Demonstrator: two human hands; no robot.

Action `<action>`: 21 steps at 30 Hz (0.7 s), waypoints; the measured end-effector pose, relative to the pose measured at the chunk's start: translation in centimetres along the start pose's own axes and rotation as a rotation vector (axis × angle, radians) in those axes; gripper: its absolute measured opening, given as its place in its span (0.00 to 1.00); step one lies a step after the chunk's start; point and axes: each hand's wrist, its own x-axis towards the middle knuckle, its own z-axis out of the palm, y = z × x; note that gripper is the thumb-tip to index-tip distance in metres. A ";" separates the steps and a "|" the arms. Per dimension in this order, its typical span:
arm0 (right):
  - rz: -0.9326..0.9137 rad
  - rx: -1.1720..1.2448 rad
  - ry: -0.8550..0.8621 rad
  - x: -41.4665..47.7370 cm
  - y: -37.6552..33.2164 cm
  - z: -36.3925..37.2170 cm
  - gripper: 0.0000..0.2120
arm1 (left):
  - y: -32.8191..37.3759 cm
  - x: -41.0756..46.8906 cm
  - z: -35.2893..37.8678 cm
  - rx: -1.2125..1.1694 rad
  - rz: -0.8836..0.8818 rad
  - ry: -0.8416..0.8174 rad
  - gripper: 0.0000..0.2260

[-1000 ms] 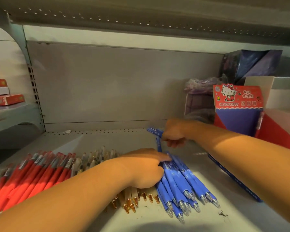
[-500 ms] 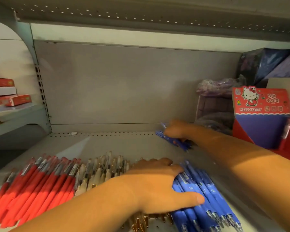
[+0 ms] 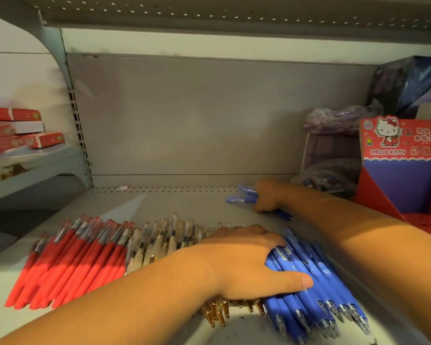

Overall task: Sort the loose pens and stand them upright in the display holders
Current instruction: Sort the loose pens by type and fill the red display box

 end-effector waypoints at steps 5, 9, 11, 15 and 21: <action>-0.030 0.063 -0.045 -1.3 -0.9 -0.2 0.16 | 0.1 -0.1 0.0 0.007 0.000 0.002 0.36; -0.017 0.304 -0.030 -3.1 -1.2 -2.6 0.07 | 0.2 -0.2 -0.1 -0.013 -0.012 0.051 0.35; 0.032 0.494 -0.033 -4.5 -1.3 -3.7 0.09 | 0.4 -0.2 -0.3 0.038 -0.048 0.153 0.33; 0.031 0.896 -0.196 -9.9 -1.4 -4.8 0.10 | 1.0 0.0 -0.5 -0.008 -0.062 0.427 0.29; 0.042 1.018 -0.325 -16.9 -0.7 -4.1 0.08 | 1.3 -0.2 -0.5 -0.247 -0.012 0.503 0.44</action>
